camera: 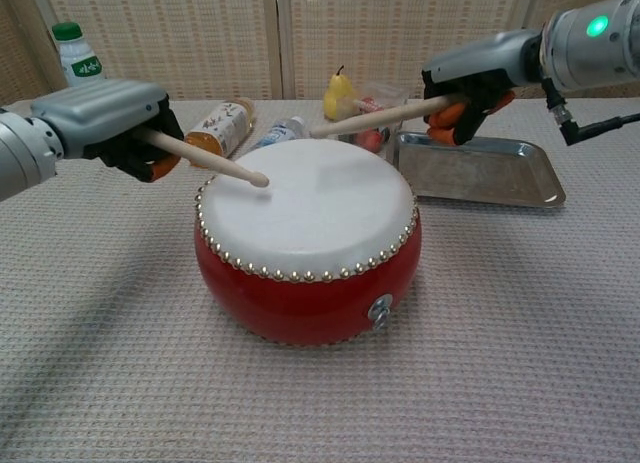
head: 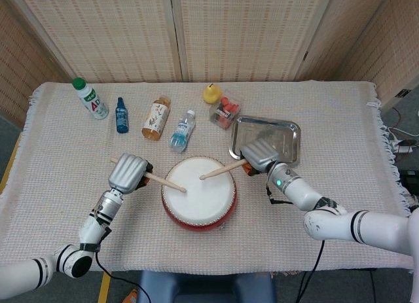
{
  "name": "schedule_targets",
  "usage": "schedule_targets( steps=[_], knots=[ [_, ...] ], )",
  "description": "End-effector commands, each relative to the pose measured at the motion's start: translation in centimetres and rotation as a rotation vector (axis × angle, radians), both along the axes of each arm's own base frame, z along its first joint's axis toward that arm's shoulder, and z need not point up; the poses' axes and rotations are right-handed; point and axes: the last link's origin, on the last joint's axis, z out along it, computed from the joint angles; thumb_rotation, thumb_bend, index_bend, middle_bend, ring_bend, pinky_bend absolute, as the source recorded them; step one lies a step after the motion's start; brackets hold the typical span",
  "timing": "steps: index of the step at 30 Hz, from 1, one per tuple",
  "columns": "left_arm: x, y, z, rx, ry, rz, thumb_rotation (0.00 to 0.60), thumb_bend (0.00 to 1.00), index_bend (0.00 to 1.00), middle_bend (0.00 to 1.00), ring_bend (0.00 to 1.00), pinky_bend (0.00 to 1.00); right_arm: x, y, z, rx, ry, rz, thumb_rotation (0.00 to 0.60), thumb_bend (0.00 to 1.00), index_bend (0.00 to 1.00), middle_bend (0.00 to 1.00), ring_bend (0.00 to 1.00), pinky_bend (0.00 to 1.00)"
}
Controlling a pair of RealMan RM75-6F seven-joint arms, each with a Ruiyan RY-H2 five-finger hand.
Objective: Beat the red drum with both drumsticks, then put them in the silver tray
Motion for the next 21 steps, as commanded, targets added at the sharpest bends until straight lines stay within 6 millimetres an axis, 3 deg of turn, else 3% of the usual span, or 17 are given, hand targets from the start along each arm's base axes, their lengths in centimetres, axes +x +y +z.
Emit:
schedule_targets(
  steps=[1,6,12,16,21],
  knots=[
    [0.4,0.1,1.7,0.018,-0.047,-0.004,0.6,0.98,1.0,1.0,1.0,1.0,-1.9,-0.1,-1.8,0.037,0.109,-0.009,0.6,1.0,1.0,0.97,1.0,1.0],
    [0.1,-0.1,0.1,-0.026,-0.008,0.005,0.6,0.98,1.0,1.0,1.0,1.0,-0.8,0.0,-1.5,0.004,0.073,-0.005,0.6,1.0,1.0,0.97,1.0,1.0],
    [-0.8,-0.2,-3.0,-0.065,0.112,-0.005,0.6,0.98,1.0,1.0,1.0,1.0,2.2,0.5,1.9,-0.068,-0.106,0.032,0.6,1.0,1.0,0.97,1.0,1.0],
    [-0.4,0.0,-1.9,-0.021,0.065,-0.005,0.6,0.98,1.0,1.0,1.0,1.0,2.2,0.6,2.5,-0.061,-0.116,0.036,0.6,1.0,1.0,0.97,1.0,1.0],
    [0.4,0.0,0.8,0.028,-0.018,-0.018,0.6,0.98,0.99,1.0,1.0,1.0,0.6,0.4,0.3,-0.001,-0.04,0.014,0.6,1.0,1.0,0.97,1.0,1.0]
  ],
)
